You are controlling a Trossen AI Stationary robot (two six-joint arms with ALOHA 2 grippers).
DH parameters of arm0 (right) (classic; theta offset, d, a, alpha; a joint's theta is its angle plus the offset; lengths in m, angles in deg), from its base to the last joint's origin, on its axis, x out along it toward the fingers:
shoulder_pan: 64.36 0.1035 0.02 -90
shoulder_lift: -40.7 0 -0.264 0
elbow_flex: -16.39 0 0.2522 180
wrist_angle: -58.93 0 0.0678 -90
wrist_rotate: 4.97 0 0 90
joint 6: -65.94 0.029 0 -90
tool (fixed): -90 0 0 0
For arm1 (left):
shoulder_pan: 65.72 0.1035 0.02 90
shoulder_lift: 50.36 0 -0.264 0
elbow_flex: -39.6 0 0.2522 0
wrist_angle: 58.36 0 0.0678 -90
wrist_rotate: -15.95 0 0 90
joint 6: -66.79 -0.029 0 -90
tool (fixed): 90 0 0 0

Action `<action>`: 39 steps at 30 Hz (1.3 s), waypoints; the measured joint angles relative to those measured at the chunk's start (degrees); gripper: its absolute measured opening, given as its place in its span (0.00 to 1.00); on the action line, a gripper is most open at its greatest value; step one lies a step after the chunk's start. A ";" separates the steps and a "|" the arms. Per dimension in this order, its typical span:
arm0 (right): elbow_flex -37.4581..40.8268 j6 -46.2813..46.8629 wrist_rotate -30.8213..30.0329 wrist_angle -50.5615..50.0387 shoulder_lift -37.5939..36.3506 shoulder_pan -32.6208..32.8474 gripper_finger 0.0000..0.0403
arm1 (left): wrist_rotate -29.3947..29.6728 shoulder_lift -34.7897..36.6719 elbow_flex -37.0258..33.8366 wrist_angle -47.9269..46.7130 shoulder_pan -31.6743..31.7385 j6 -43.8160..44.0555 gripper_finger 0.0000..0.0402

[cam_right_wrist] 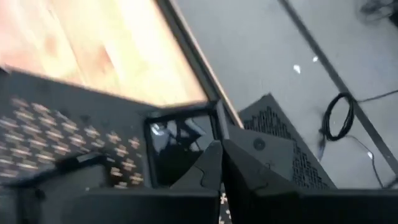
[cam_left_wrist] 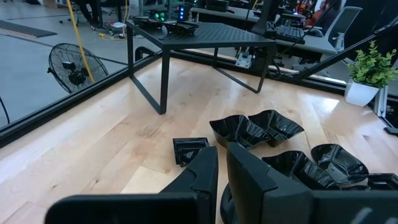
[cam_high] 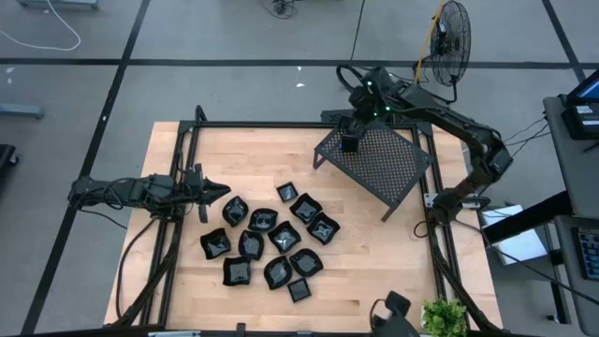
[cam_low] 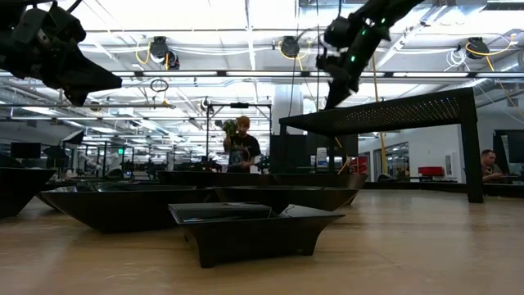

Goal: Pick & Place Mini shaped plates
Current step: Stack the black square plate on the square black plate on the shelf

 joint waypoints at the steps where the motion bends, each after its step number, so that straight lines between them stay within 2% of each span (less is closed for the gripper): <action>1: -0.02 1.33 0.13 0.08 -1.05 0.37 0.00 | 0.02 0.00 0.00 0.00 0.00 0.00 0.09; 6: -0.09 3.99 0.18 -0.98 -6.62 2.36 0.01 | 0.01 -0.01 0.00 0.00 0.00 0.00 0.09; 9: -0.09 5.64 0.46 -0.59 -7.48 2.37 0.04 | 0.02 0.00 0.02 0.00 0.00 0.00 0.09; 13: -0.09 2.52 1.07 0.01 -5.48 2.14 0.15 | 0.02 0.00 0.02 0.00 0.00 0.00 0.09; 17: -0.09 -1.68 -1.29 3.07 -1.66 1.79 0.28 | 0.01 -0.02 0.02 -0.02 0.00 0.00 0.09; 22: -0.09 -2.43 -1.32 3.30 2.26 0.20 0.35 | 0.02 0.00 0.02 -0.01 0.00 0.00 0.09; 28: -0.07 -2.04 -0.97 2.46 4.57 -1.31 0.35 | 0.02 0.00 0.02 0.00 0.00 0.00 0.09; 33: -0.08 -1.94 4.81 1.18 4.65 -1.77 0.32 | 0.02 0.00 0.02 -0.02 0.00 0.00 0.09; 39: -0.09 -1.94 4.71 0.66 4.65 -2.17 0.28 | 0.02 0.00 0.02 0.00 0.00 0.00 0.09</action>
